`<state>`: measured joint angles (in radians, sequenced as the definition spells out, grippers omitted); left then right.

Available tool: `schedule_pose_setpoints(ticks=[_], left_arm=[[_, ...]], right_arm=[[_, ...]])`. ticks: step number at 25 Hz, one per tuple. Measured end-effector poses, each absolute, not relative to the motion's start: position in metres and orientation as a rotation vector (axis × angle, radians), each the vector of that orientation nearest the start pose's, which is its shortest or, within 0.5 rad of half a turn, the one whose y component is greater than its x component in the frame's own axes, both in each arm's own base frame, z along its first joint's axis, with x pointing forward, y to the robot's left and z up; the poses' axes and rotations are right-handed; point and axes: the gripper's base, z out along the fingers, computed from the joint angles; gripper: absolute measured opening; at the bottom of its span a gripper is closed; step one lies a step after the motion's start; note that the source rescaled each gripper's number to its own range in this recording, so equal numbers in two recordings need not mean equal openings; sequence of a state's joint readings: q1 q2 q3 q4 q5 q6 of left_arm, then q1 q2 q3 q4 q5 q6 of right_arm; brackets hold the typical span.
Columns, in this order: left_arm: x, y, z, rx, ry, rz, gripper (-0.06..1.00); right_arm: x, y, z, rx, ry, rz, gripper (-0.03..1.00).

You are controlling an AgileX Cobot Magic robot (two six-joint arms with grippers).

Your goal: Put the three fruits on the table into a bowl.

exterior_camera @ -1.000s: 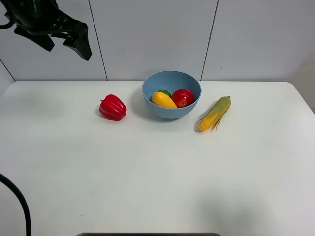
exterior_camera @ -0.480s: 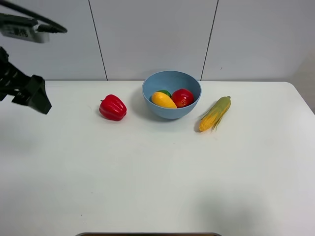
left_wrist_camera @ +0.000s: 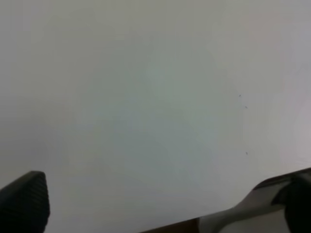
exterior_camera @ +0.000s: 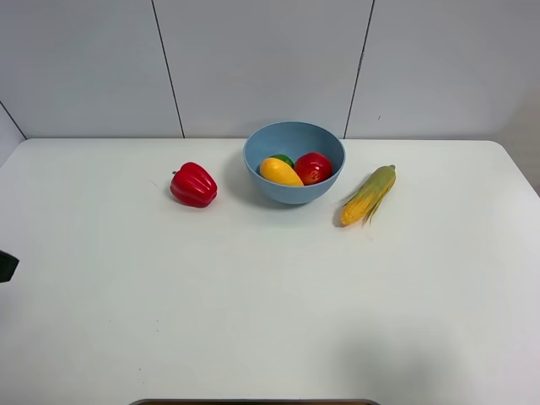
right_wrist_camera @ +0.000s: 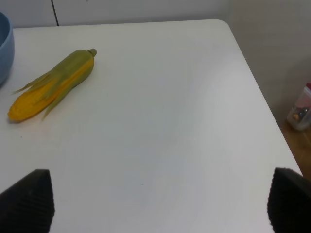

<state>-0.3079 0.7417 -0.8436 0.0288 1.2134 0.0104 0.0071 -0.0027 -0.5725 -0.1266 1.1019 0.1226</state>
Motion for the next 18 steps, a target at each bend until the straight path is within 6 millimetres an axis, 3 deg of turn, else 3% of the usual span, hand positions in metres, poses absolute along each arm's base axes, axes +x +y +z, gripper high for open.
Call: schedule_pose_setpoints(ticks=[5, 13, 18], left_arm=[[0.072, -0.017, 0.316, 0.367, 2.424, -0.063, 0.98], [0.033, -0.002, 0.271, 0.098, 2.289, -0.038, 0.98], [0.010, 0.000, 0.261, -0.006, 2.194, 0.012, 0.98]], right_arm=[[-0.016, -0.010, 0.294, 0.130, 2.001, -0.067, 0.65], [-0.016, -0.010, 0.294, 0.130, 2.001, -0.067, 0.65], [-0.016, -0.010, 0.294, 0.130, 2.001, -0.067, 0.65]])
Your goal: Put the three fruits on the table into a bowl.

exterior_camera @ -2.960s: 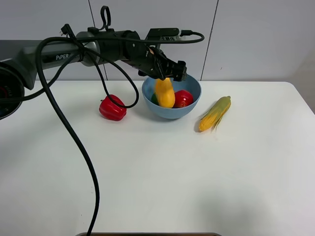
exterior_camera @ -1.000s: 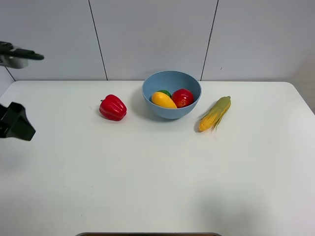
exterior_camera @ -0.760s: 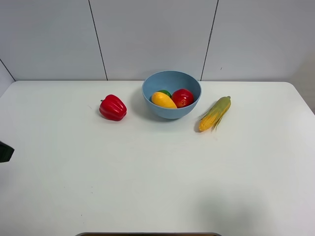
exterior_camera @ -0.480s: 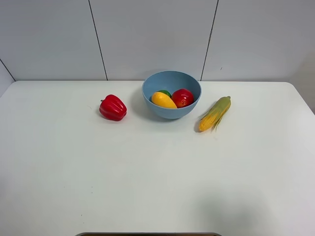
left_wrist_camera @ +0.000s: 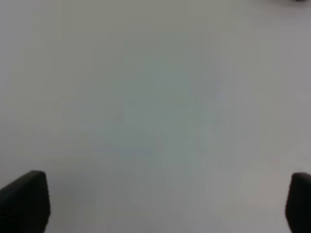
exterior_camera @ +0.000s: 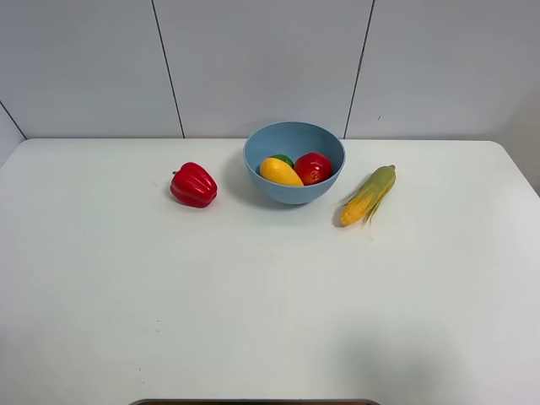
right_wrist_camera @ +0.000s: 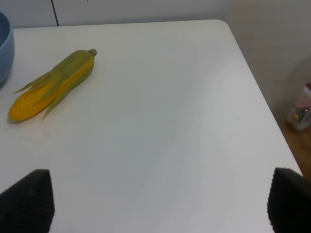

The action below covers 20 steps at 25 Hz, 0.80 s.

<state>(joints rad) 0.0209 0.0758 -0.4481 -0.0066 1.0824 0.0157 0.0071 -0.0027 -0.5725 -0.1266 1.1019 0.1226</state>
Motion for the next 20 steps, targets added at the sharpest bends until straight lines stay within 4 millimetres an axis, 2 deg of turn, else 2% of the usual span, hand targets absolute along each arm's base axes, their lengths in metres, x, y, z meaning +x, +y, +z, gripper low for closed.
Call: schedule_pose_setpoints(ticks=[4, 20], left_arm=[[-0.0005, -0.0009, 0.2604, -0.015, 2.123, 0.039, 0.98], [-0.0006, -0.0015, 0.2603, 0.000, 2.123, 0.040, 0.98]], right_arm=[[-0.0163, -0.0104, 0.2941, 0.130, 2.001, -0.067, 0.65], [-0.0163, -0.0104, 0.2941, 0.130, 2.001, -0.067, 0.65]])
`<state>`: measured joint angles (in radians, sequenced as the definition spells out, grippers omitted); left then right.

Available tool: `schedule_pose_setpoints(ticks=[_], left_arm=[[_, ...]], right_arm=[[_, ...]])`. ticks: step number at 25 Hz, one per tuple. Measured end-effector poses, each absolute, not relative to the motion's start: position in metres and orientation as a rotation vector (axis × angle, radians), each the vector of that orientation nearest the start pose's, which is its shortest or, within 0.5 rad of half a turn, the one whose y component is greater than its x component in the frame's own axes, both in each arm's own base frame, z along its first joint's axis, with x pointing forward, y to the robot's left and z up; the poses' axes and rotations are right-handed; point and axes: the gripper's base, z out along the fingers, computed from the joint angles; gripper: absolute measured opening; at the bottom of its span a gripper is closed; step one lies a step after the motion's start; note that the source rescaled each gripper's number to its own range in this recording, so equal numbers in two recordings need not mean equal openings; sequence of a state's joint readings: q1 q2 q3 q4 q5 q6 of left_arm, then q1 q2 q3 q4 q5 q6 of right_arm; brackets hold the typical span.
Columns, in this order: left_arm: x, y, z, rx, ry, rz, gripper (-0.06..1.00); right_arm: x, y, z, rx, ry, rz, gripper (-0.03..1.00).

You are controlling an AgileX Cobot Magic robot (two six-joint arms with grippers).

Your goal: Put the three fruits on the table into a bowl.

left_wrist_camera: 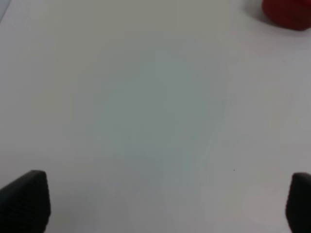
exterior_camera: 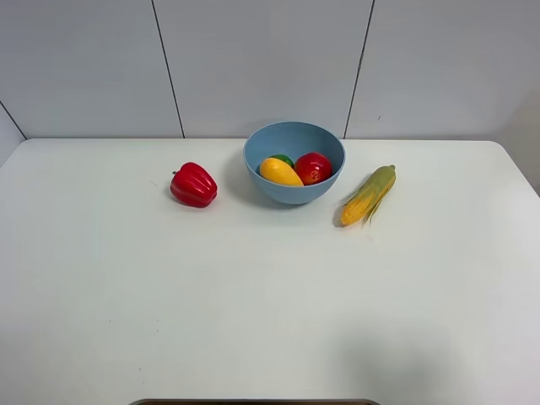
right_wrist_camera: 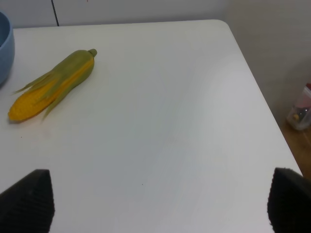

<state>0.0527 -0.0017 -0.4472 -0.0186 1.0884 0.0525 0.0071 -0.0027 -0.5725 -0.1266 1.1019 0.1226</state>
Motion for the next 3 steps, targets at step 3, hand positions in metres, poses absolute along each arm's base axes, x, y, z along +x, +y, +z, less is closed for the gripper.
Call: schedule_pose_setpoints(ticks=[3], left_arm=[[-0.0006, -0.0015, 0.2603, 0.000, 2.123, 0.040, 0.98]], right_arm=[[-0.0163, -0.0104, 0.2941, 0.130, 2.001, -0.067, 0.65]])
